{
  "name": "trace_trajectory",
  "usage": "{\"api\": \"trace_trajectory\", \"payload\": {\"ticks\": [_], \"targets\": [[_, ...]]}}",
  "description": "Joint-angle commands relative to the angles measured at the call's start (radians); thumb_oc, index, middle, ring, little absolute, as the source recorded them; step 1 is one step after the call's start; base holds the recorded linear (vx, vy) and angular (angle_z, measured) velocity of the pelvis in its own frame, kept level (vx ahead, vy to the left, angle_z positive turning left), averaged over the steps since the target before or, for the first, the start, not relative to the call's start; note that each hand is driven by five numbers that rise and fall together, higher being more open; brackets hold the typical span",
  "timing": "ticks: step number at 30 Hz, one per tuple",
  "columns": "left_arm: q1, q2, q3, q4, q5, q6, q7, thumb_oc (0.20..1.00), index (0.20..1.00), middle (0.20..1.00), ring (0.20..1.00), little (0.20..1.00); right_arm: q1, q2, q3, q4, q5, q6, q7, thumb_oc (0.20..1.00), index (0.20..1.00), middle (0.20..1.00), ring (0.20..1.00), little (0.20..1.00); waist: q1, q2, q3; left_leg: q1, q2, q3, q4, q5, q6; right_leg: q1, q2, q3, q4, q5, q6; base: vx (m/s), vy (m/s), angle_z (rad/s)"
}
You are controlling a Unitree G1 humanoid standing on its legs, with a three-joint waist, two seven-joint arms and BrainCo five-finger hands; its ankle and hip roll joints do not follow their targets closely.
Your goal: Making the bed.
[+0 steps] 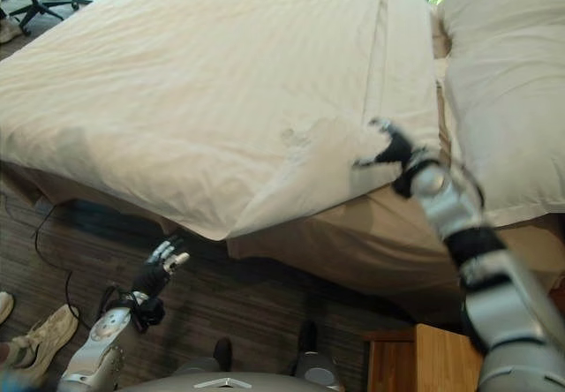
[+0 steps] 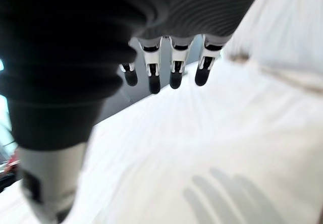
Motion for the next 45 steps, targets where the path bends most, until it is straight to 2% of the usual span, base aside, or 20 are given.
{"api": "trace_trajectory", "payload": {"ticks": [1,3,6,9,10,14,18,22,23,24,25,27,32,35,36,37,38,41,44,45], "targets": [[-0.055,0.110,0.011,-0.101,-0.064,-0.050,-0.004,1.000,1.000,1.000,1.000,1.000,-0.324,-0.018,0.150,0.273,-0.111,0.005,-0.105,1.000,1.000,1.000,1.000,1.000,0.043,0.030,0.036,-0.055,0.044,0.015,-0.020,0.072,-0.042,-0.031,-0.039,0.001,0.066,-0.077,0.060,-0.07,0.008,0.09],[-0.054,0.114,0.012,-0.108,-0.063,-0.054,0.000,1.000,1.000,1.000,1.000,1.000,-0.351,-0.015,0.166,0.316,-0.127,0.008,-0.115,1.000,1.000,1.000,1.000,1.000,0.047,0.041,0.037,-0.076,0.042,0.010,-0.021,0.078,-0.044,-0.048,-0.041,-0.001,0.068,-0.077,0.060,-0.06,0.002,0.24],[-0.078,0.119,-0.003,-0.136,-0.056,-0.071,0.018,1.000,1.000,1.000,1.000,1.000,-0.413,0.012,0.182,0.371,-0.148,0.023,-0.140,1.000,1.000,1.000,1.000,1.000,0.065,0.081,0.060,-0.132,0.030,-0.005,-0.021,0.093,-0.046,-0.106,-0.045,-0.001,0.080,-0.076,0.057,-0.06,0.010,0.18],[-0.088,0.115,-0.007,-0.141,-0.051,-0.074,0.025,1.000,1.000,1.000,1.000,1.000,-0.415,0.025,0.173,0.376,-0.138,0.024,-0.145,1.000,1.000,1.000,1.000,1.000,0.068,0.089,0.064,-0.148,0.029,-0.006,-0.021,0.096,-0.046,-0.122,-0.047,0.000,0.084,-0.076,0.056,-0.03,0.001,0.12],[-0.107,0.107,-0.015,-0.153,-0.059,-0.081,0.035,1.000,1.000,1.000,1.000,1.000,-0.429,0.060,0.180,0.394,-0.144,0.029,-0.153,1.000,1.000,1.000,1.000,1.000,0.076,0.111,0.081,-0.175,0.024,-0.010,-0.021,0.104,-0.049,-0.149,-0.052,0.000,0.091,-0.075,0.055,-0.05,0.018,0.04],[-0.144,0.092,-0.031,-0.177,-0.060,-0.098,0.063,1.000,1.000,1.000,1.000,1.000,-0.444,0.097,0.185,0.399,-0.158,0.036,-0.169,1.000,1.000,1.000,1.000,1.000,0.085,0.152,0.121,-0.243,0.007,-0.005,-0.021,0.116,-0.050,-0.239,-0.058,0.020,0.121,-0.069,0.053,-0.07,0.037,-0.04],[-0.167,0.063,-0.049,-0.165,-0.060,-0.100,0.081,1.000,1.000,1.000,1.000,1.000,-0.432,0.117,0.172,0.408,-0.142,0.037,-0.161,1.000,1.000,1.000,1.000,1.000,0.089,0.168,0.137,-0.283,0.004,0.003,-0.021,0.125,-0.058,-0.287,-0.057,0.031,0.129,-0.059,0.054,-0.05,0.013,-0.05],[-0.212,0.015,-0.093,-0.124,-0.048,-0.102,0.098,1.000,1.000,1.000,1.000,1.000,-0.386,0.187,0.178,0.407,-0.154,0.033,-0.142,1.000,1.000,1.000,1.000,1.000,0.087,0.191,0.155,-0.317,0.001,0.016,-0.021,0.133,-0.066,-0.333,-0.053,0.046,0.138,-0.052,0.054,-0.02,0.026,-0.13],[-0.213,0.014,-0.093,-0.123,-0.048,-0.102,0.098,1.000,1.000,1.000,1.000,1.000,-0.386,0.187,0.178,0.407,-0.154,0.033,-0.142,0.602,0.602,0.602,0.602,0.602,0.088,0.191,0.154,-0.317,0.001,0.017,-0.021,0.133,-0.066,-0.334,-0.053,0.047,0.139,-0.052,0.054,0.02,0.036,-0.05],[-0.217,0.006,-0.097,-0.119,-0.044,-0.101,0.102,1.000,1.000,1.000,1.000,1.000,-0.371,0.202,0.183,0.401,-0.160,0.032,-0.133,0.341,0.341,0.341,0.341,0.341,0.085,0.192,0.156,-0.315,0.003,0.021,-0.021,0.132,-0.067,-0.334,-0.053,0.051,0.140,-0.053,0.053,0.02,0.012,-0.04],[-0.222,-0.003,-0.103,-0.114,-0.041,-0.101,0.100,1.000,1.000,1.000,1.000,1.000,-0.362,0.214,0.194,0.398,-0.173,0.030,-0.126,0.200,0.200,0.200,0.200,0.200,0.082,0.195,0.158,-0.312,0.002,0.022,-0.021,0.131,-0.066,-0.335,-0.055,0.053,0.144,-0.053,0.053,0.02,0.012,-0.05],[-0.222,-0.006,-0.100,-0.107,-0.037,-0.104,0.101,1.000,1.000,1.000,1.000,1.000,-0.353,0.223,0.220,0.391,-0.209,0.028,-0.112,0.200,0.200,0.200,0.200,0.200,0.075,0.195,0.159,-0.302,0.003,0.027,-0.021,0.128,-0.065,-0.328,-0.056,0.055,0.146,-0.057,0.054,0.03,0.020,-0.10],[-0.218,-0.007,-0.087,-0.122,-0.026,-0.107,0.109,1.000,1.000,1.000,1.000,1.000,-0.284,0.185,0.176,0.294,-0.171,0.016,-0.141,0.200,0.200,0.200,0.200,0.200,0.051,0.190,0.167,-0.270,0.005,0.039,-0.021,0.115,-0.062,-0.305,-0.058,0.055,0.153,-0.064,0.055,0.03,0.018,-0.10],[-0.173,-0.014,-0.024,-0.133,-0.020,-0.102,0.115,1.000,1.000,1.000,1.000,1.000,-0.093,0.040,0.075,-0.027,-0.129,-0.003,-0.174,0.200,0.200,0.200,0.200,0.200,0.000,0.165,0.179,-0.245,0.011,0.053,-0.021,0.099,-0.058,-0.291,-0.057,0.061,0.157,-0.064,0.059,0.02,0.015,0.05],[-0.154,-0.016,-0.004,-0.132,-0.017,-0.099,0.114,1.000,1.000,1.000,1.000,1.000,0.009,-0.012,0.003,-0.130,-0.121,-0.005,-0.191,0.200,0.200,0.200,0.200,0.200,-0.016,0.158,0.185,-0.234,0.013,0.056,-0.021,0.091,-0.057,-0.284,-0.056,0.063,0.161,-0.070,0.061,0.04,0.028,0.06],[-0.132,-0.023,0.020,-0.129,-0.006,-0.093,0.109,1.000,1.000,1.000,1.000,1.000,0.218,-0.046,-0.150,-0.264,-0.117,-0.018,-0.225,0.200,0.200,0.200,0.200,0.200,-0.042,0.149,0.189,-0.225,0.014,0.063,-0.021,0.081,-0.053,-0.282,-0.058,0.066,0.165,-0.071,0.064,0.00,0.000,0.00],[-0.132,-0.020,0.016,-0.129,-0.006,-0.094,0.109,1.000,1.000,1.000,1.000,1.000,0.228,-0.046,-0.159,-0.270,-0.118,-0.016,-0.224,0.200,0.200,0.200,0.200,0.200,-0.037,0.147,0.186,-0.228,0.014,0.063,-0.021,0.084,-0.052,-0.284,-0.059,0.066,0.163,-0.067,0.064,0.03,0.021,-0.04],[-0.106,-0.020,0.035,-0.113,-0.007,-0.090,0.091,1.000,1.000,1.000,1.000,1.000,0.512,-0.074,-0.375,-0.252,-0.105,-0.040,-0.263,0.200,0.200,0.200,0.200,0.200,-0.066,0.141,0.186,-0.209,0.011,0.067,-0.021,0.070,-0.046,-0.273,-0.066,0.064,0.173,-0.080,0.068,0.02,0.011,-0.11],[-0.092,-0.009,0.039,-0.109,-0.009,-0.088,0.078,1.000,1.000,1.000,1.000,1.000,0.634,-0.076,-0.448,-0.192,-0.121,-0.043,-0.266,0.200,0.200,0.200,0.200,0.200,-0.078,0.137,0.177,-0.200,0.009,0.070,-0.021,0.068,-0.043,-0.266,-0.070,0.065,0.171,-0.078,0.070,0.05,0.008,-0.04],[-0.079,0.000,0.042,-0.108,-0.012,-0.089,0.067,1.000,1.000,1.000,1.000,1.000,0.707,-0.055,-0.477,-0.102,-0.109,-0.044,-0.254,0.200,0.200,0.200,0.200,0.200,-0.088,0.141,0.171,-0.187,0.007,0.071,-0.021,0.062,-0.041,-0.253,-0.075,0.065,0.172,-0.086,0.073,0.04,0.012,0.00]]}}
